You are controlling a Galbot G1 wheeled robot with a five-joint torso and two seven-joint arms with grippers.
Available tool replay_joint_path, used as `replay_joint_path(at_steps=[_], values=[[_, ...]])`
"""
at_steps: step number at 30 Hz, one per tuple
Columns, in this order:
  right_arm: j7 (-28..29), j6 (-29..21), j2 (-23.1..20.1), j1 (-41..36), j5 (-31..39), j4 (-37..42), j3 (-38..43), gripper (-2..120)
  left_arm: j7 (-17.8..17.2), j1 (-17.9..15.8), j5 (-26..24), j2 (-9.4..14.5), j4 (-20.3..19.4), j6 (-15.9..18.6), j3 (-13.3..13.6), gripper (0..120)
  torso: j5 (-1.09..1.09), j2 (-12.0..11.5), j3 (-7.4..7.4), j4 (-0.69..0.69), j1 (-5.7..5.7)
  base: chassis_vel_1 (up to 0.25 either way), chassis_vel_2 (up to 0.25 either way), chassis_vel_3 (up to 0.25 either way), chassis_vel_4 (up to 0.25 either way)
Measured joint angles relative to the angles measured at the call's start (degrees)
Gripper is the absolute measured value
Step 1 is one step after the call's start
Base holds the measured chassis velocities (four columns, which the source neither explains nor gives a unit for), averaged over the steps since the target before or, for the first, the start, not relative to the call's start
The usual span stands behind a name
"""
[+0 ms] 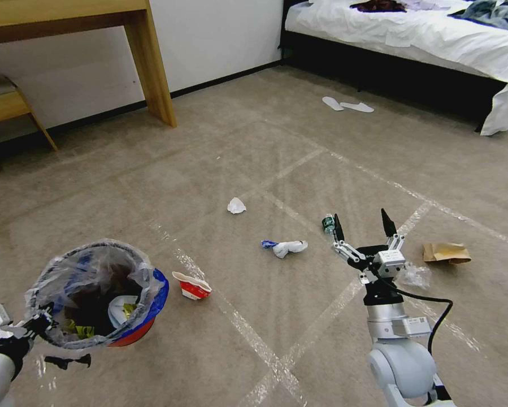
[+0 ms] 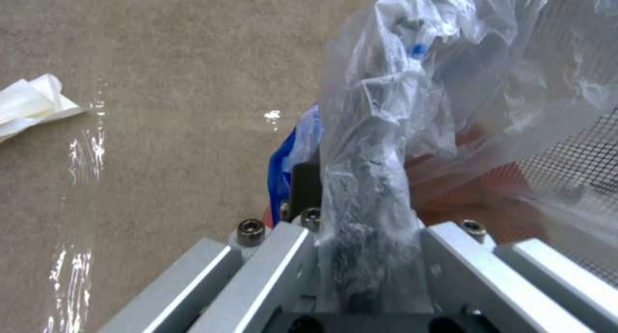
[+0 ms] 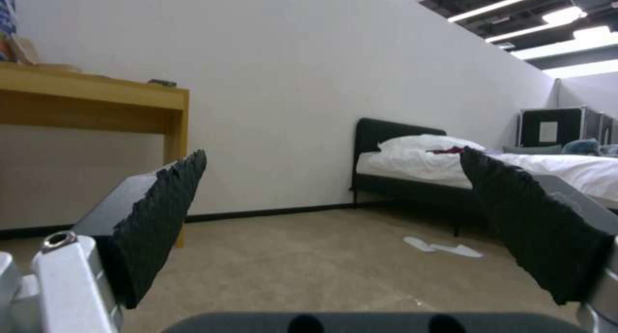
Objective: Pick up the trash bin and place the garbage on the floor into it.
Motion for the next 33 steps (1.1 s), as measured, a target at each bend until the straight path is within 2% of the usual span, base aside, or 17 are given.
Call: replay_joint_path(at_steps=[18,33], values=[[0.0,-0.1,-0.2,0.6,0.2,-0.1,-0.1,100,-0.2,0.2,-1.2,1.2,-0.3,1.4,0.2,0,0.0,0.0,0.0,0.0,0.0,-0.009,0.007,0.008,-0.007],[0.0,0.3,-0.4,0.6,0.4,-0.3,0.0,100,-0.4,0.4,-1.2,0.8,-0.5,1.4,0.1,0,0.0,0.0,0.0,0.0,0.0,-0.004,0.002,0.003,-0.003]])
